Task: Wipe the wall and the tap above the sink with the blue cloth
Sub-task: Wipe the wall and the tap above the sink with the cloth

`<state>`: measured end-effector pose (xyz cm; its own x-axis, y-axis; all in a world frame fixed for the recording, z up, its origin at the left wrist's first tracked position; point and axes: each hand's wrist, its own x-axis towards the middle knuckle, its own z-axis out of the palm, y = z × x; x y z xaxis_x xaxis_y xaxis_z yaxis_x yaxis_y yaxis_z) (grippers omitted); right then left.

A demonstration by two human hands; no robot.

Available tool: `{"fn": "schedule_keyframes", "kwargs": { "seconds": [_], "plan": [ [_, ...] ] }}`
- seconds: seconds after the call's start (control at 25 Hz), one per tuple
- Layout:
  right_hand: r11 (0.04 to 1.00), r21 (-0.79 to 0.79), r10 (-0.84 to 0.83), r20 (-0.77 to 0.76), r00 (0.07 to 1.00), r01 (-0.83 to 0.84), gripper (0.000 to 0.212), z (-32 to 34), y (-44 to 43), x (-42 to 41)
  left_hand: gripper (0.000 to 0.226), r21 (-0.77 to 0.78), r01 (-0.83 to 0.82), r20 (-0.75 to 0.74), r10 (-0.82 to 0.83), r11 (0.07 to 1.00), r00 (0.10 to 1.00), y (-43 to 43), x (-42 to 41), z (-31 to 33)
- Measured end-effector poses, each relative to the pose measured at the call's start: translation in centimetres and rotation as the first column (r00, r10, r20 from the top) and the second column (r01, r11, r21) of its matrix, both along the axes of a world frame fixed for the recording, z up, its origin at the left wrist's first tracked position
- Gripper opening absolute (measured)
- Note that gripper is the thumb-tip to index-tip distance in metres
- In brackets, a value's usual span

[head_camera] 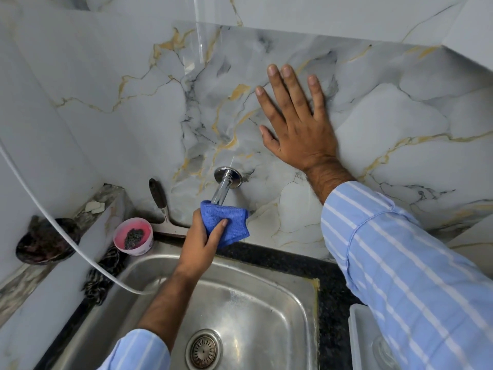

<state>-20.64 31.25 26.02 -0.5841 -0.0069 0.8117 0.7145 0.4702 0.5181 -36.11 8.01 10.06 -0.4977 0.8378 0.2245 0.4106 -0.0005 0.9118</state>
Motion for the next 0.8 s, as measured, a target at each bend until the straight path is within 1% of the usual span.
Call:
{"fn": "schedule_keyframes", "kwargs": {
  "seconds": [0.12, 0.2, 0.36, 0.48, 0.6, 0.72, 0.76, 0.8],
  "plan": [
    [1.000, -0.002, -0.007, -0.003, 1.000, 0.007, 0.066, 0.0, -0.1, 0.0, 0.044, 0.035, 0.010, -0.011, -0.010, 0.999, 1.000, -0.6, 0.4, -0.8],
    [1.000, 0.001, -0.006, -0.007, 1.000, 0.006, 0.067, 0.0, -0.1, 0.0, 0.045, 0.044, -0.003, -0.034, 0.005, 0.999, 0.999, -1.3, 0.8, -2.0],
    [1.000, -0.006, -0.022, 0.006, 1.000, 0.022, 0.067, 0.1, -0.1, 0.0, 0.045, -0.032, -0.071, -0.067, 0.069, 0.997, 0.995, -1.9, 1.1, -2.5],
    [0.999, -0.024, -0.042, 0.037, 0.998, 0.043, 0.068, 0.5, -0.6, 0.3, 0.044, -0.078, -0.145, -0.125, 0.134, 0.986, 0.983, -2.1, 1.1, -1.8],
    [0.995, -0.066, -0.063, 0.081, 0.995, 0.068, 0.070, 1.1, -1.5, 0.5, 0.046, -0.225, -0.162, -0.206, 0.115, 0.961, 0.972, -2.8, 0.5, -0.9],
    [0.981, -0.149, -0.107, 0.125, 0.986, 0.125, 0.077, 1.6, -3.2, 0.9, 0.042, -0.416, -0.119, -0.243, 0.016, 0.902, 0.970, -4.7, -0.1, -0.3],
    [0.974, -0.177, -0.121, 0.138, 0.983, 0.145, 0.079, 1.8, -3.9, 0.9, 0.043, -0.433, -0.114, -0.258, -0.001, 0.894, 0.966, -5.4, -0.1, -0.1],
    [0.965, -0.207, -0.132, 0.150, 0.980, 0.162, 0.080, 1.9, -4.5, 0.9, 0.046, -0.416, -0.124, -0.269, 0.008, 0.901, 0.963, -6.1, -0.2, 0.1]
  ]
}}
